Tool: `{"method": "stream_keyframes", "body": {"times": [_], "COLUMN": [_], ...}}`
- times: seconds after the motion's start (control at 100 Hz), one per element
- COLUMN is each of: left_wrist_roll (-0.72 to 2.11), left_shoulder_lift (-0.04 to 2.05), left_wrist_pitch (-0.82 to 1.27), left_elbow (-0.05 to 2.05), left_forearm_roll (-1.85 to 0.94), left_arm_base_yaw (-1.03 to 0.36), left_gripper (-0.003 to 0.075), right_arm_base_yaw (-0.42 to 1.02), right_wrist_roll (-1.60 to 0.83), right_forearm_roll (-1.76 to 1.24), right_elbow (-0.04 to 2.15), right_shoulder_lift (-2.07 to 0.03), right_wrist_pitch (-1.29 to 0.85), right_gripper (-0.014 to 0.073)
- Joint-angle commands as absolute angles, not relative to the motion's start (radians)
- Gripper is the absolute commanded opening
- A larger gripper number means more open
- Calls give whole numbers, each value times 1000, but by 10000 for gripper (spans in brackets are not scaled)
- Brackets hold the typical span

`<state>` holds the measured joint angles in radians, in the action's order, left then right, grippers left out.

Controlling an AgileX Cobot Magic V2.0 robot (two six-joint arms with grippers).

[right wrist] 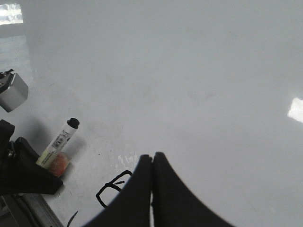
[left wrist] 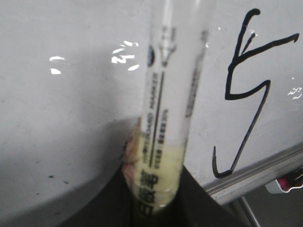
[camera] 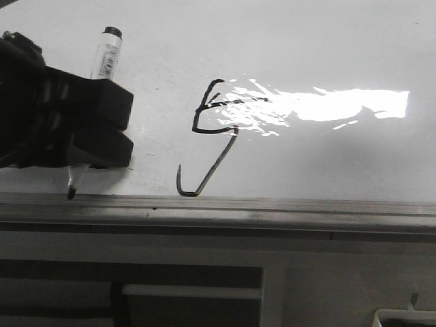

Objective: Write number 5 on whiteboard

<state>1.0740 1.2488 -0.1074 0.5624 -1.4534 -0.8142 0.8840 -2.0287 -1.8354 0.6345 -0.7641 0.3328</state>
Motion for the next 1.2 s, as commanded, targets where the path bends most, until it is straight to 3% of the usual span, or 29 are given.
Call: {"method": "stream_keyframes", "body": {"times": [0.0,1.08,1.19], "left_wrist_roll": [1064,1064,1064], "left_shoulder_lift": [1252,1342,1342], "left_wrist_pitch": [-206,-224,-232], "left_elbow": [607,637,637], "left_forearm_roll": [-1454,-1641,-1659], "left_arm_base_yaw": [-811,-807,-807], "left_gripper": [-20,-19,15], "right_arm_base_yaw": [879,879,879], "right_wrist_roll": [-2035,-2035,-2035], "right_forearm_roll": [-1824,-1835,-1835], "right_elbow": [665,665,665], "right_shoulder_lift": [-756,-762,-762], "right_wrist_pitch": [324,322,318], "right_gripper": [-64,-64,-64]}}
